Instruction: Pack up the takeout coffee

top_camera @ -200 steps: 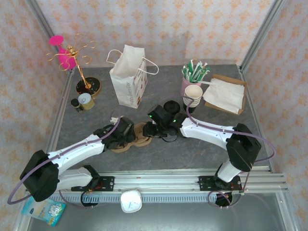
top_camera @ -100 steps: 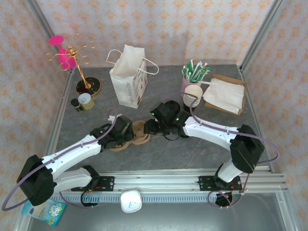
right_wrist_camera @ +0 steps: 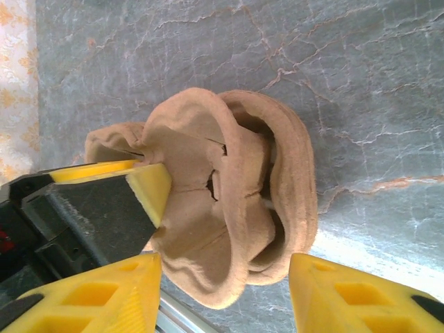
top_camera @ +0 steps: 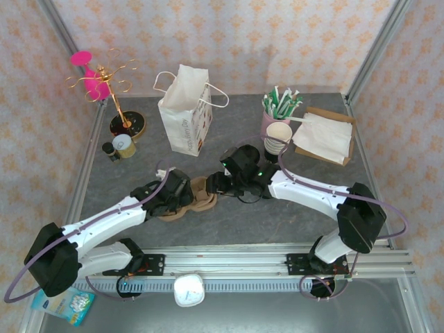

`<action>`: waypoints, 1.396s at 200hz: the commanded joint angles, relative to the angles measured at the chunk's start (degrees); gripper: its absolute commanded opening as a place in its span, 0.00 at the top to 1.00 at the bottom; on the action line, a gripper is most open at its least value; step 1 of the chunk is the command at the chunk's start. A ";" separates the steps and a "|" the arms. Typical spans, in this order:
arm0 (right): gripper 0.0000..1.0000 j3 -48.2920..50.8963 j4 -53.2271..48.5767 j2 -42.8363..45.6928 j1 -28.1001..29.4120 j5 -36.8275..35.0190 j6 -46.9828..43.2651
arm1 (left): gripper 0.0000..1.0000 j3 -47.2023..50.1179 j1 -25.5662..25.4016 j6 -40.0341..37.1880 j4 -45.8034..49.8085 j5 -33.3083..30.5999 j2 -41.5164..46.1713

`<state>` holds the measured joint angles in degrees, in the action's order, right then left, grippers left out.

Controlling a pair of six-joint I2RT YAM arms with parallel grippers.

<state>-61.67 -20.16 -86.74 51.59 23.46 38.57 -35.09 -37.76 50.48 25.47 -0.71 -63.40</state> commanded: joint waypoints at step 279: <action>0.39 -41.42 -28.91 -36.05 16.14 -27.43 -1.09 | 0.57 6.64 1.20 19.46 20.94 -14.97 34.81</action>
<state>-100.60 -46.24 -120.62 67.16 -1.54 36.03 -29.78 -36.99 68.14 44.64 -14.33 -29.30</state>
